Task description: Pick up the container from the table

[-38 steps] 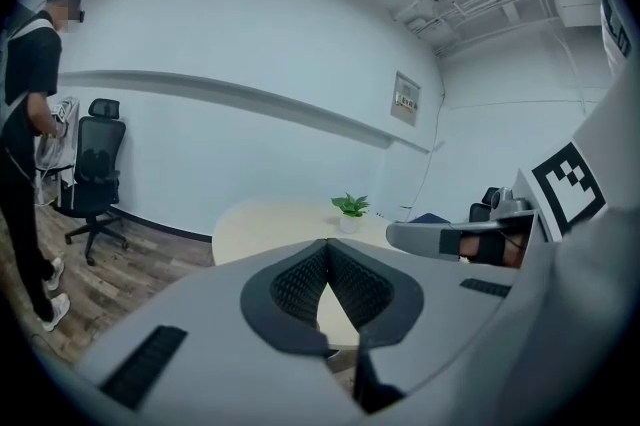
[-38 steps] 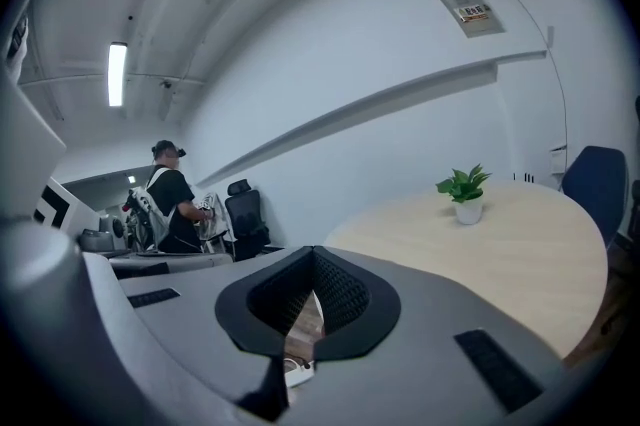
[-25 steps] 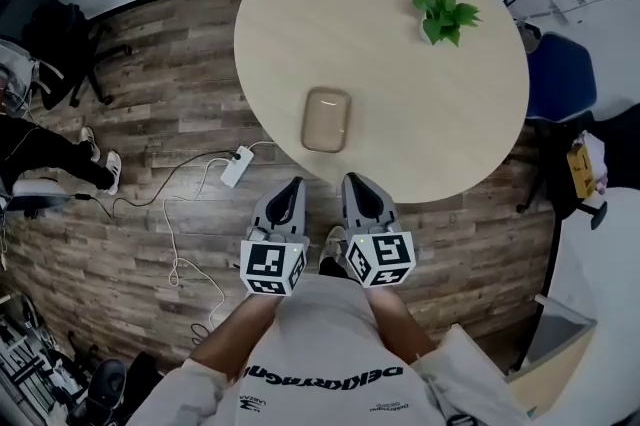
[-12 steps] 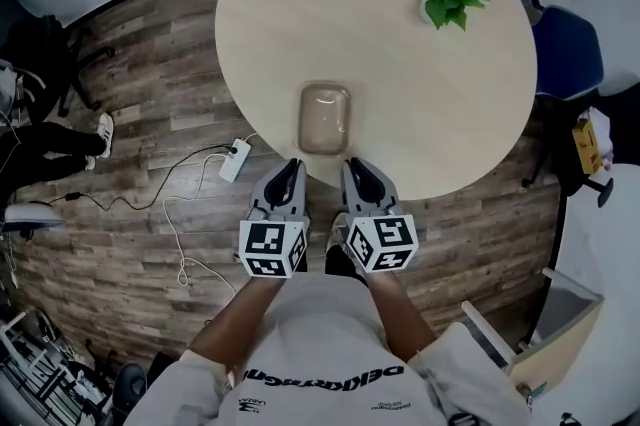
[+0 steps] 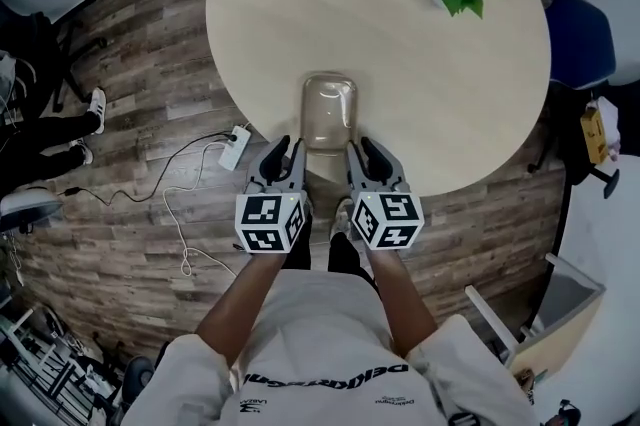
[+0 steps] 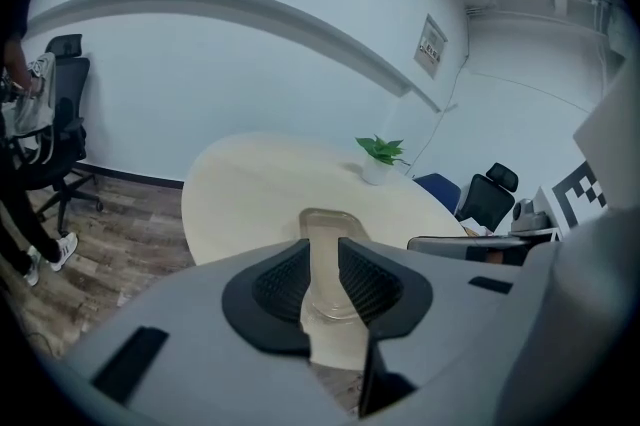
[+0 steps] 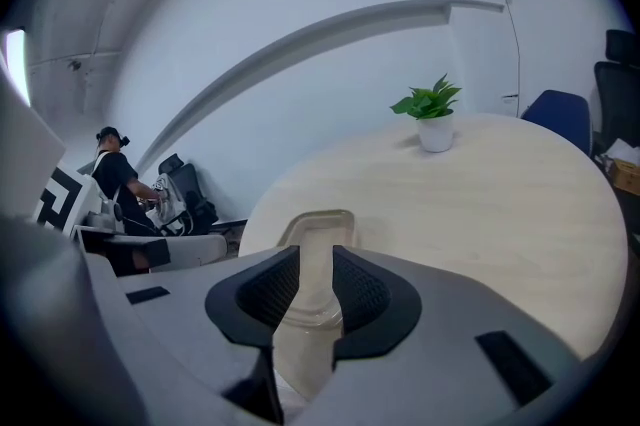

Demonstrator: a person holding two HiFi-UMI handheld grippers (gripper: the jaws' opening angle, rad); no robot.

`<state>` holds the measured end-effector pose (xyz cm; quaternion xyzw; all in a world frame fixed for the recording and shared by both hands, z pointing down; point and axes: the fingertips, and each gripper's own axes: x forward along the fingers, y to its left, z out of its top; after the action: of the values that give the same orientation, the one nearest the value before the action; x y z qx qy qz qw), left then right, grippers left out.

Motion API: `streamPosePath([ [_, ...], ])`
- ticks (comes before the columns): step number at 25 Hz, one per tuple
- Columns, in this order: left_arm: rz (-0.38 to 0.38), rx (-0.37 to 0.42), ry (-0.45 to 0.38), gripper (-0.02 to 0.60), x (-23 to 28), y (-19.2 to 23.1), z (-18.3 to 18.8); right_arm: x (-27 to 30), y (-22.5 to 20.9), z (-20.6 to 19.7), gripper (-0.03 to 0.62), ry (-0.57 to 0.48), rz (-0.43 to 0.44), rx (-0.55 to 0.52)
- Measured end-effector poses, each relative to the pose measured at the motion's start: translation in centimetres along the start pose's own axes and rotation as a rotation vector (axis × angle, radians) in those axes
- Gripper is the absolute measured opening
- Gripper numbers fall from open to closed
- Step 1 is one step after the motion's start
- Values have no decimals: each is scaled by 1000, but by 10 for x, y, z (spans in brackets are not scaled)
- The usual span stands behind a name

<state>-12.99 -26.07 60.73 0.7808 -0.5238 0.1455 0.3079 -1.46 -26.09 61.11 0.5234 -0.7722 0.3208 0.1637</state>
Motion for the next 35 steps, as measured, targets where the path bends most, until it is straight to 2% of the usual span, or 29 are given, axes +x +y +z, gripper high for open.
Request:
streamPosePath([
  [12, 0, -31, 81, 133, 46, 14, -21, 39, -32, -11, 135, 46, -52, 62],
  [17, 12, -48, 108, 133, 56, 22, -31, 50, -35, -19, 135, 66, -55, 81],
  [24, 15, -56, 133, 108, 64, 26, -38, 58, -44, -31, 127, 103, -82, 98],
  [27, 6, -62, 132, 71, 64, 23, -38, 58, -41, -32, 98, 106, -83, 86],
  [35, 3, -87, 135, 50, 66, 22, -38, 59, -38, -32, 67, 116, -77, 77],
])
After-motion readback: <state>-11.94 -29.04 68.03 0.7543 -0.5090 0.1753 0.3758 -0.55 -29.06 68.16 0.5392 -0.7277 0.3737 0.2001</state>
